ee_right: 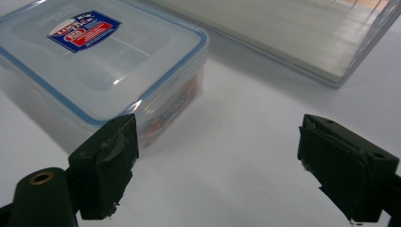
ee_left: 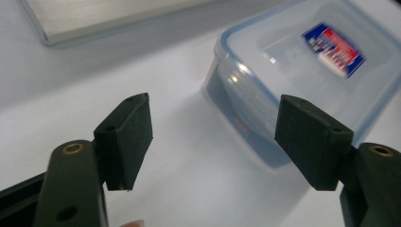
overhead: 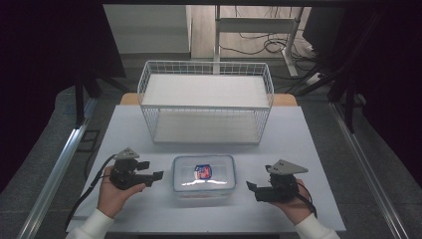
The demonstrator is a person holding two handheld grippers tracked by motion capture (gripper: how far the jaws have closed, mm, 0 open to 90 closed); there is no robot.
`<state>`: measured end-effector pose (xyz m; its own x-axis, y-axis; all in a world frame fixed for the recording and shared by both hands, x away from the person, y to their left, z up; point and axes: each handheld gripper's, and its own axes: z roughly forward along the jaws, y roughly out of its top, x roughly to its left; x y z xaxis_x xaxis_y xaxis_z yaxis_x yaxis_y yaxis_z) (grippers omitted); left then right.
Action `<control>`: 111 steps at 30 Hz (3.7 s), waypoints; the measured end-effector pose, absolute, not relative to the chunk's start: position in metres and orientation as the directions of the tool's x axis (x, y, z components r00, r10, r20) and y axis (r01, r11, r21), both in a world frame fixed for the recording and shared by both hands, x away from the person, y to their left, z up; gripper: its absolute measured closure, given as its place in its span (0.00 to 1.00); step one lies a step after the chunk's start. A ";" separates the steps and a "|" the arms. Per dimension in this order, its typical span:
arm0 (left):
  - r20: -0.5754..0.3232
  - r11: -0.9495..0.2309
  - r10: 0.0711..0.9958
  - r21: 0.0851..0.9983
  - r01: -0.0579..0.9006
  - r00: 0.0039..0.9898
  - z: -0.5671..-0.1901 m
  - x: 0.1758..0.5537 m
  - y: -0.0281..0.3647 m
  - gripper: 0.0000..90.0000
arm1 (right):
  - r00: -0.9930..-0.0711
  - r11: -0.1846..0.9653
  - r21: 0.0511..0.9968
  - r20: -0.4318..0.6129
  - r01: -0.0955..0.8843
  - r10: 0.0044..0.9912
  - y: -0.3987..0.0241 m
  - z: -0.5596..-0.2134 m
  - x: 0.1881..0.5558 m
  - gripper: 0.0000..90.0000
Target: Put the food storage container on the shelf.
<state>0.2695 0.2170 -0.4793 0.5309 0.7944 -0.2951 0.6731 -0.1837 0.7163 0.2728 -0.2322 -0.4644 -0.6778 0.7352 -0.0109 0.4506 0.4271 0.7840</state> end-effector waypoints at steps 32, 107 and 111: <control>-0.702 -0.058 0.567 0.488 0.871 0.431 -0.513 0.285 0.184 0.16 | -0.717 0.414 0.778 0.066 0.473 0.694 -0.223 -0.465 0.277 0.16; -0.757 0.013 0.542 0.443 0.897 0.366 -0.516 0.288 0.195 0.55 | -0.405 0.111 0.408 0.761 0.906 0.508 -0.208 -0.502 0.330 0.61; -0.759 0.018 0.541 0.441 0.897 0.363 -0.515 0.291 0.195 0.55 | -0.414 0.114 0.419 0.749 0.901 0.518 -0.207 -0.500 0.331 0.61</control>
